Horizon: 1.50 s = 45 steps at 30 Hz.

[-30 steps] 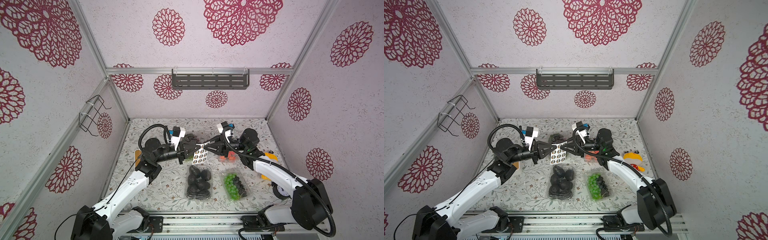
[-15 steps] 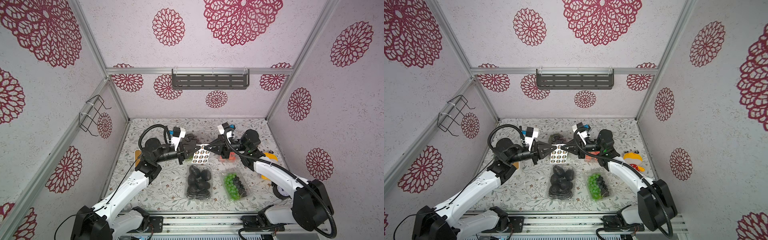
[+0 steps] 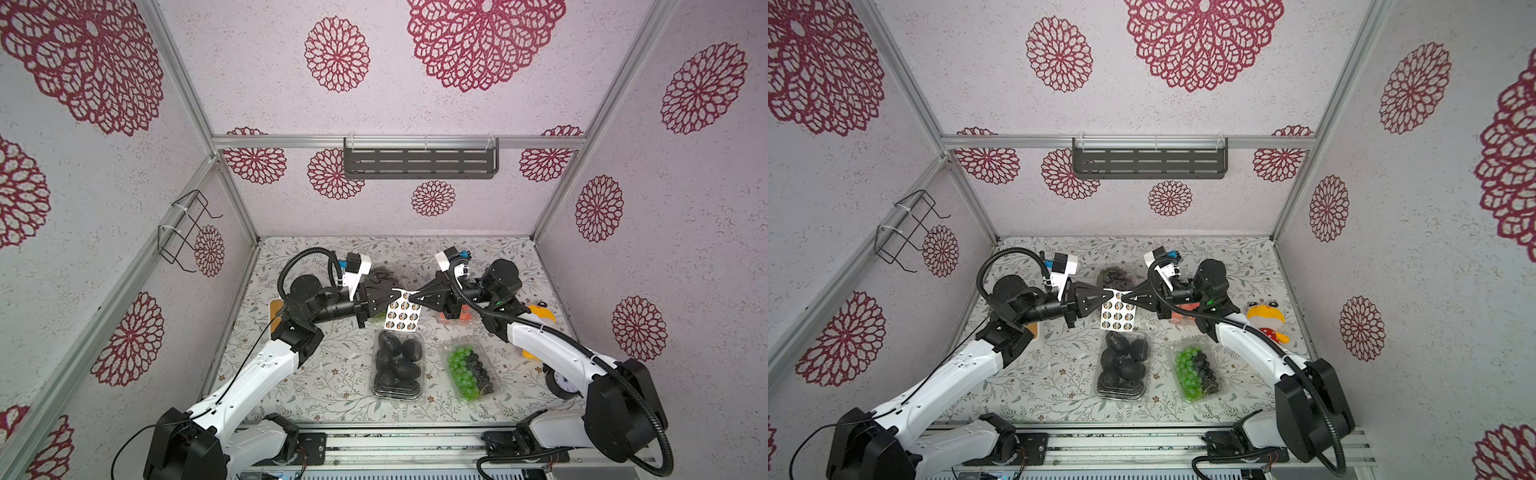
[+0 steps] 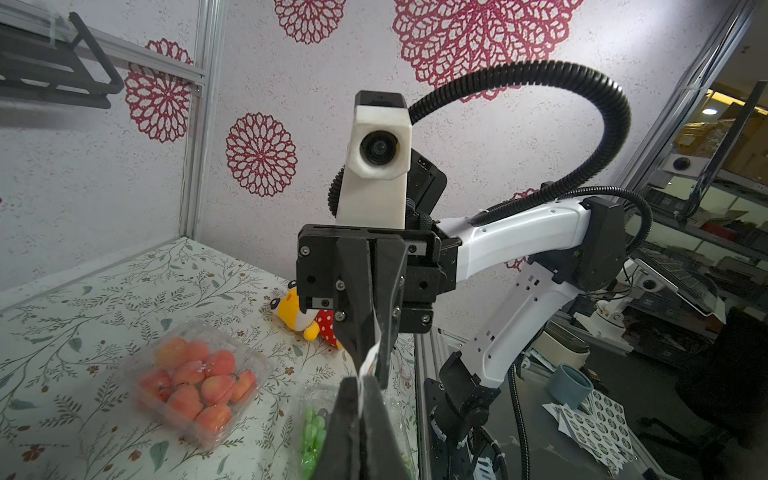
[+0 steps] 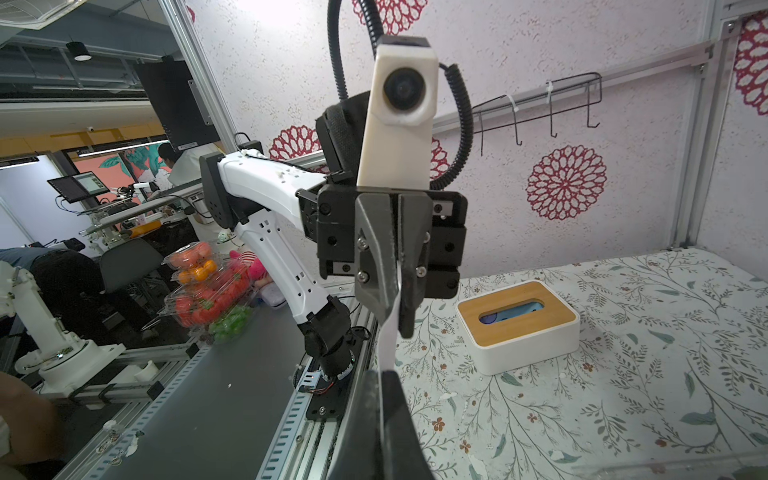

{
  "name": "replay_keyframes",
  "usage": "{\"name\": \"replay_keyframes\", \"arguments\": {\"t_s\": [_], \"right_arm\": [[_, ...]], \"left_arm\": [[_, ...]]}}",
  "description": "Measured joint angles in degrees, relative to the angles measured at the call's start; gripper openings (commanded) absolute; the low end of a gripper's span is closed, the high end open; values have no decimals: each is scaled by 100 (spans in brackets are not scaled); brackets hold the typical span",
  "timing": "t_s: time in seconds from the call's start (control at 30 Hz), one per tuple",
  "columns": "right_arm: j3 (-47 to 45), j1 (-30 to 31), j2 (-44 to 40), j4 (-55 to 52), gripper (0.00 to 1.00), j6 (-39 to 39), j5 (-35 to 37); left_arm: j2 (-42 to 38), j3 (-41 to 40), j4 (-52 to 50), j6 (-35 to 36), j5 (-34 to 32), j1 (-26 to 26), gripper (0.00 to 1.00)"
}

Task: Label fruit boxes
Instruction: Adjust the label sticker.

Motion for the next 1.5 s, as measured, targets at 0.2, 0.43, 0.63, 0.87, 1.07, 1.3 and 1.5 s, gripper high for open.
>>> {"name": "replay_keyframes", "arguments": {"t_s": [0.2, 0.43, 0.63, 0.87, 1.07, 1.3, 1.5], "right_arm": [[0, 28, 0, -24, 0, 0, -42], [0, 61, 0, -39, 0, -7, -28], [0, 68, 0, -129, 0, -109, -4], [0, 68, 0, -221, 0, -181, -4], [0, 68, 0, -256, 0, -205, -7], [0, 94, -9, -254, 0, -208, -7], [0, 94, -33, -251, 0, -251, -15]], "left_arm": [[81, 0, 68, -85, 72, 11, 8], [74, 0, 63, -136, 149, 9, 15], [-20, -22, 50, -98, 131, 9, 8], [-173, -79, 63, -96, 153, 9, 5], [-149, -85, 66, -136, 179, 9, 8], [-92, -96, 155, -236, 238, 9, 0], [13, -118, 507, -494, 439, 9, 0]]}}
